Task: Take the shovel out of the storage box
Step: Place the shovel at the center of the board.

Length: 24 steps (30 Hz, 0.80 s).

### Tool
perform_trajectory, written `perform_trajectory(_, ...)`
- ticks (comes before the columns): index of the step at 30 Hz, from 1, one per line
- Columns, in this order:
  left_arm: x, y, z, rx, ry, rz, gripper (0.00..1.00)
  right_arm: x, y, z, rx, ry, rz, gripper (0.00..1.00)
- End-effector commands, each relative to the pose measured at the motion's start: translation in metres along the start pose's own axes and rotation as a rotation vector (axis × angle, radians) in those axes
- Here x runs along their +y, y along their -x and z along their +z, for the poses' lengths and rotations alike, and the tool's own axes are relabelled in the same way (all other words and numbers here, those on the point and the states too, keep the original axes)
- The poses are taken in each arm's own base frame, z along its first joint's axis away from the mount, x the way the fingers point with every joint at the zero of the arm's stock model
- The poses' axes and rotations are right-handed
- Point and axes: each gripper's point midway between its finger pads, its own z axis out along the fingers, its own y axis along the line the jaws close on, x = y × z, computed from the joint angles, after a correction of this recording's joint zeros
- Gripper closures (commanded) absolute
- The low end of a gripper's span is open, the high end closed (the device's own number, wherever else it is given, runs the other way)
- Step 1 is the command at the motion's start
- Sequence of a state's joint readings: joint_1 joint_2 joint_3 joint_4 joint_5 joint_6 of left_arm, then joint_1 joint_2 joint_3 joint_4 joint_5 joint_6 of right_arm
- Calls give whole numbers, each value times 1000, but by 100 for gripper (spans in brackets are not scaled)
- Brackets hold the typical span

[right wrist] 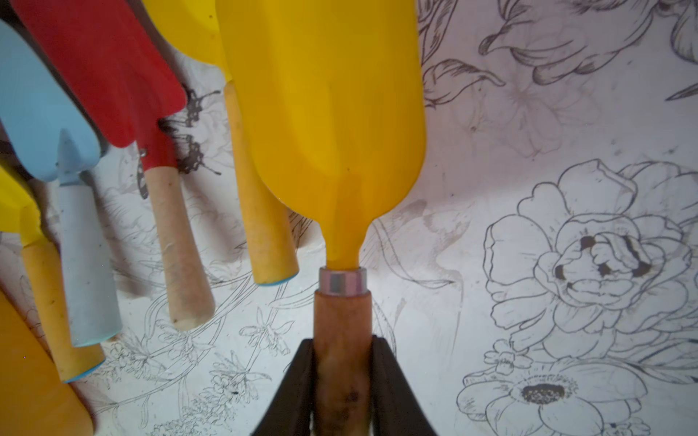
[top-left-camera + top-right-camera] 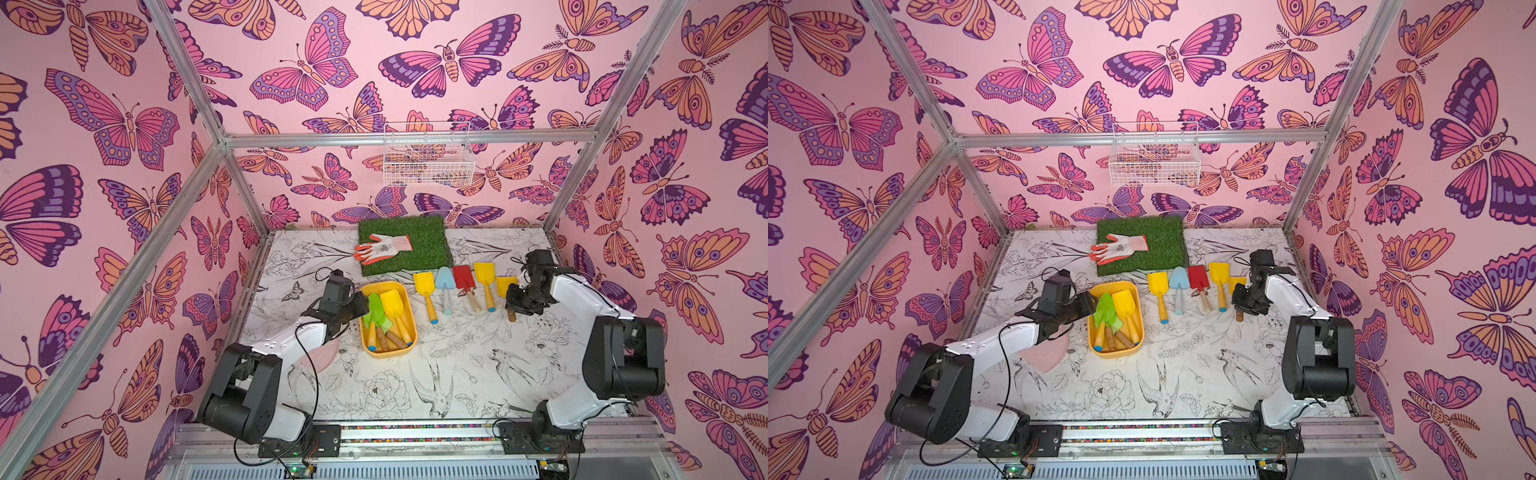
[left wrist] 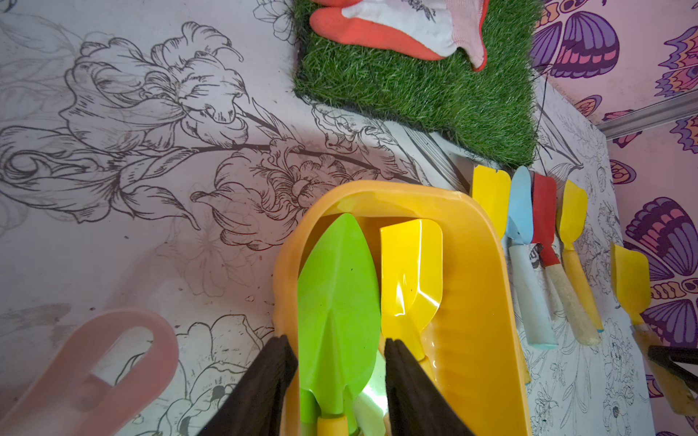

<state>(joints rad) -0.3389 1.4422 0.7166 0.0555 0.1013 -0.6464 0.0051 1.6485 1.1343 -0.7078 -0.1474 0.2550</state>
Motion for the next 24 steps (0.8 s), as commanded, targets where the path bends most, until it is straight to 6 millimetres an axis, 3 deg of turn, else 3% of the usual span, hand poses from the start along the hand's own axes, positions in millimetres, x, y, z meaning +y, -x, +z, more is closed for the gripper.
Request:
perform_trajectory(1,10,-18,6,66,33,3,52,3,27,-5,-59,41,-33,92)
perform_trajectory(11,11,-18,6,65,36,7,52,0,59,19,-64,40,-21,93)
perform_trajectory(24,12,-18,6,63,41,13,52,0,77,49,-60,47,16,93)
